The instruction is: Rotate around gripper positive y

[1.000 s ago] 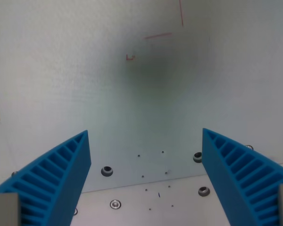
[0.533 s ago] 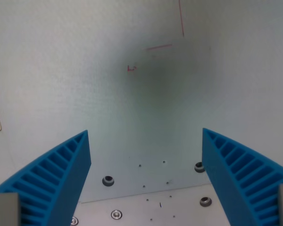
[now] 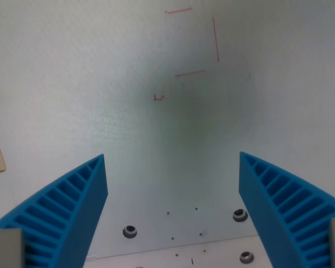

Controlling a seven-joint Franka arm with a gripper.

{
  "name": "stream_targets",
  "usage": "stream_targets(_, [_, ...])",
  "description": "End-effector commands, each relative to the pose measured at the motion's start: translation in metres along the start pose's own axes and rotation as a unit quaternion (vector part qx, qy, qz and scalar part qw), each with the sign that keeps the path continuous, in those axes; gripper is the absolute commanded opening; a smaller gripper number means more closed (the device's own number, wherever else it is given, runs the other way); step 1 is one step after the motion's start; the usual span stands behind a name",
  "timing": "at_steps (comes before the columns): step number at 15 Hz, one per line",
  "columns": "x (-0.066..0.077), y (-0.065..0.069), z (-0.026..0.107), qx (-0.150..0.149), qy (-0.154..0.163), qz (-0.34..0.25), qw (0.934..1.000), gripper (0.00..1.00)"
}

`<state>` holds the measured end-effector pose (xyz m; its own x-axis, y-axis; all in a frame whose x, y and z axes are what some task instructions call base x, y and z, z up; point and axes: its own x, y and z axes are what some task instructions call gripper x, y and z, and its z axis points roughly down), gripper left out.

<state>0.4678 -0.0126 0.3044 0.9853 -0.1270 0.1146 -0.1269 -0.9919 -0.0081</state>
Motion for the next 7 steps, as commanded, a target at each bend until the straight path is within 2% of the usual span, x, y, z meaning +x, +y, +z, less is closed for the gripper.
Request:
stream_targets(1, [-0.0167,0.0017,-0.0031,-0.006,0.136,0.000,0.9907,1.00])
stream_targets(7, [-0.0167,0.0017,-0.0031,-0.006,0.171,-0.001,0.9853,1.00])
